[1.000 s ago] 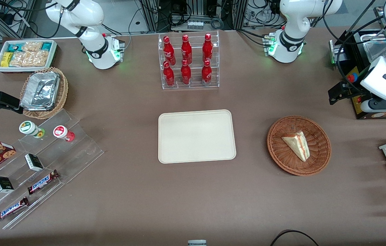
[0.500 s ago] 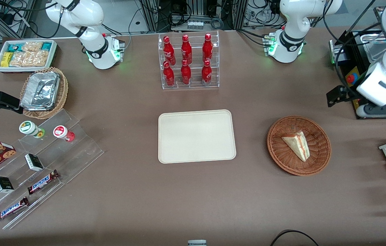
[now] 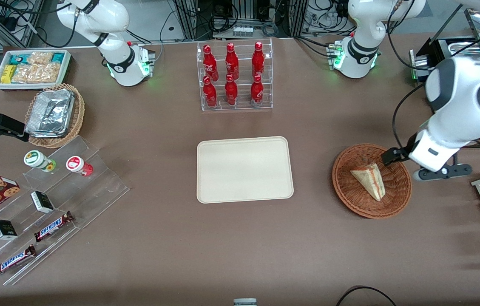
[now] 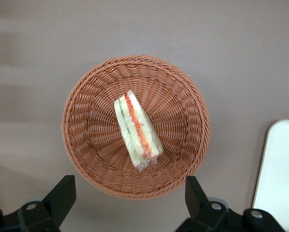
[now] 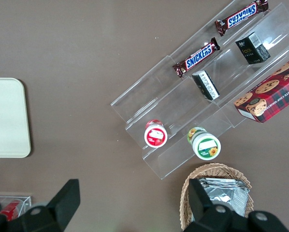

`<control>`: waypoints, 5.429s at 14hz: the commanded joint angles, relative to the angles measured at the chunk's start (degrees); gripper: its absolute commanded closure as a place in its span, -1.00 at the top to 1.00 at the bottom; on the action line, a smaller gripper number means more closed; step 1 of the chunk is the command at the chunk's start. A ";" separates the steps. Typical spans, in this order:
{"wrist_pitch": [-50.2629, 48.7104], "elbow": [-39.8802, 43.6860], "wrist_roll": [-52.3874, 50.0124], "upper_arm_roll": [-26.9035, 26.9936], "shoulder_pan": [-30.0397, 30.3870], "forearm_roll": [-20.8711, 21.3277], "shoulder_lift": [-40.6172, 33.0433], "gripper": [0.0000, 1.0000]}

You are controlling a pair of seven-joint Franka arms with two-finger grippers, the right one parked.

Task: Place sandwich from basket to tray
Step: 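Lower the open left gripper around the wrapped sandwich, then close the left gripper on the sandwich and lift it, then carry the sandwich with the left gripper over the beige tray, then lower the sandwich onto the tray and open the left gripper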

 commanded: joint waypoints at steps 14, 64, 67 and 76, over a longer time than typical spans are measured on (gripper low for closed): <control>22.10 -13.60 -13.63 -0.53 0.64 0.69 8.20 1.00; -0.32 29.82 -27.87 -2.28 -40.32 -0.45 34.66 -1.00; 1.96 29.82 -28.74 -2.28 -41.20 -0.54 36.33 -1.00; 0.75 29.90 -29.28 -1.58 -41.12 0.34 34.41 1.00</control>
